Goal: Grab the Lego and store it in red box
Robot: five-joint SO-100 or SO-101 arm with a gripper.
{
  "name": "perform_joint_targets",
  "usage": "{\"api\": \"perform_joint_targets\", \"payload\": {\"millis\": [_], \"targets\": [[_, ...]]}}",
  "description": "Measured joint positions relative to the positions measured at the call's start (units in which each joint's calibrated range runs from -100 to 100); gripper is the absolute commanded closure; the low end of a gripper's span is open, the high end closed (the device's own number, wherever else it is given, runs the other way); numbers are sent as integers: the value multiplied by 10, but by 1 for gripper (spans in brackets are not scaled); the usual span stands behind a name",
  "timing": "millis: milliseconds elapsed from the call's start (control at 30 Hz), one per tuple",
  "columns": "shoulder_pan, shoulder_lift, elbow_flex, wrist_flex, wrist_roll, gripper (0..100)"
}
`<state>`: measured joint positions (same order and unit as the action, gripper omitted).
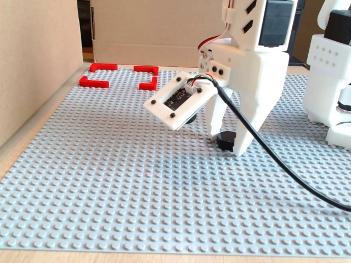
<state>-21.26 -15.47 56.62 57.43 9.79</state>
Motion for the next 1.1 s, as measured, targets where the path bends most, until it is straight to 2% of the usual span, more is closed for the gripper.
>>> {"api": "perform_joint_targets", "payload": {"millis": [700, 867, 1100], "targets": [[0, -1, 2, 22, 18, 83], [1, -1, 2, 23, 20, 90], [7, -1, 3, 23, 27, 91]]}}
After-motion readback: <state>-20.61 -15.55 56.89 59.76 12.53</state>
